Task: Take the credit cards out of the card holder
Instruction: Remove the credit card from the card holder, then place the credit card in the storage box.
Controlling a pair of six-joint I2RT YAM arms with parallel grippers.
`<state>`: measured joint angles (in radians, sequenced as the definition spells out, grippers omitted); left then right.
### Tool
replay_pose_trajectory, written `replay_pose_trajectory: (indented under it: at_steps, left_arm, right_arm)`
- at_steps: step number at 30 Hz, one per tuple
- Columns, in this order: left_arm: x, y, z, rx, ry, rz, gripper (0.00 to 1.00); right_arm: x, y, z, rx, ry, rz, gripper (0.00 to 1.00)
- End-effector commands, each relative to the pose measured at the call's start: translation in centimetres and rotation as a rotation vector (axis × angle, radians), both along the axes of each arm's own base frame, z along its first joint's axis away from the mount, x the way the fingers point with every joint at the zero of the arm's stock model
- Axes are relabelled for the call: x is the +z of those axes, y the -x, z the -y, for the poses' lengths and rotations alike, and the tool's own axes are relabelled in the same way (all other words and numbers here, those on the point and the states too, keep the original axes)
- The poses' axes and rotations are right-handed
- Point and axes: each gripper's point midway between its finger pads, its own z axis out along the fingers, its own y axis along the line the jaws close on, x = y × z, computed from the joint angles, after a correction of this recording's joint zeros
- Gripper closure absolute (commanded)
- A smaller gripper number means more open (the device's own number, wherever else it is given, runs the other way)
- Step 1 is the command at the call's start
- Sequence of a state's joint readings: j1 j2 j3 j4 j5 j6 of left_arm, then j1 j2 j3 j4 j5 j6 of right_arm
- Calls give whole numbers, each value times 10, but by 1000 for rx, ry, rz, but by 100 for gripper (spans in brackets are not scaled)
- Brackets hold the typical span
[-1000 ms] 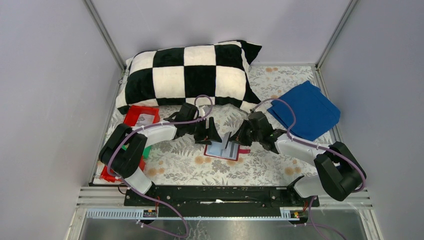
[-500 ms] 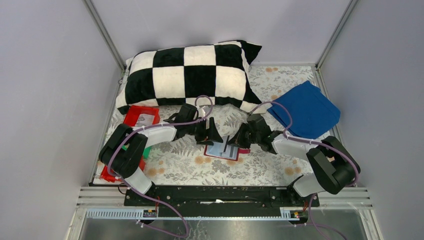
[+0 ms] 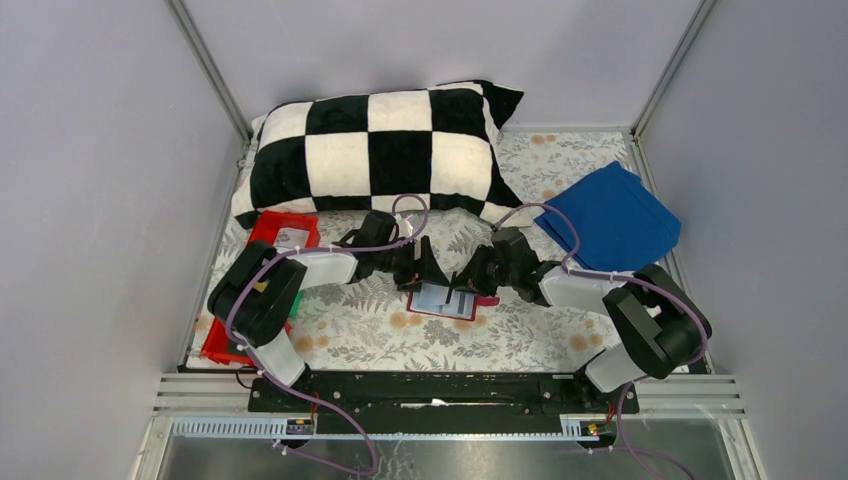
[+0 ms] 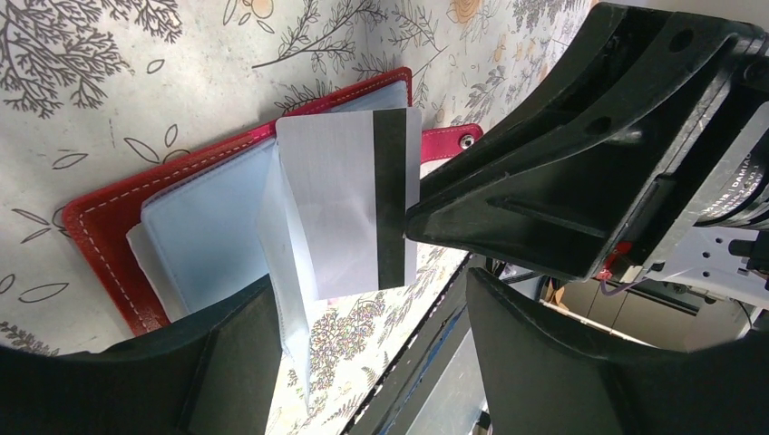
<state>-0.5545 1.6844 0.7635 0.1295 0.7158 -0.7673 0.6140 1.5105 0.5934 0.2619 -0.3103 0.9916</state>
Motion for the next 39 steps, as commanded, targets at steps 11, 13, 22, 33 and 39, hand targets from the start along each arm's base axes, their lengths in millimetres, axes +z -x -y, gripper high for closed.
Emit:
replay_pose_trajectory:
  at_steps: [11, 13, 22, 33, 39]
  left_arm:
    - [36, -6, 9, -30, 82, 87, 26]
    - [50, -13, 6, -19, 59, 122, 25]
    - [92, -29, -30, 16, -49, 198, 9]
    - [141, 0, -32, -64, 174, 228, 23]
    - [161, 12, -38, -75, 283, 229, 20]
  right_arm:
    - [13, -15, -20, 19, -94, 28, 93]
    - [16, -17, -15, 10, -68, 49, 100]
    - [49, -11, 15, 51, 2, 216, 100]
    - [142, 3, -14, 217, -308, 493, 100]
    - [178, 12, -34, 317, -493, 529, 100]
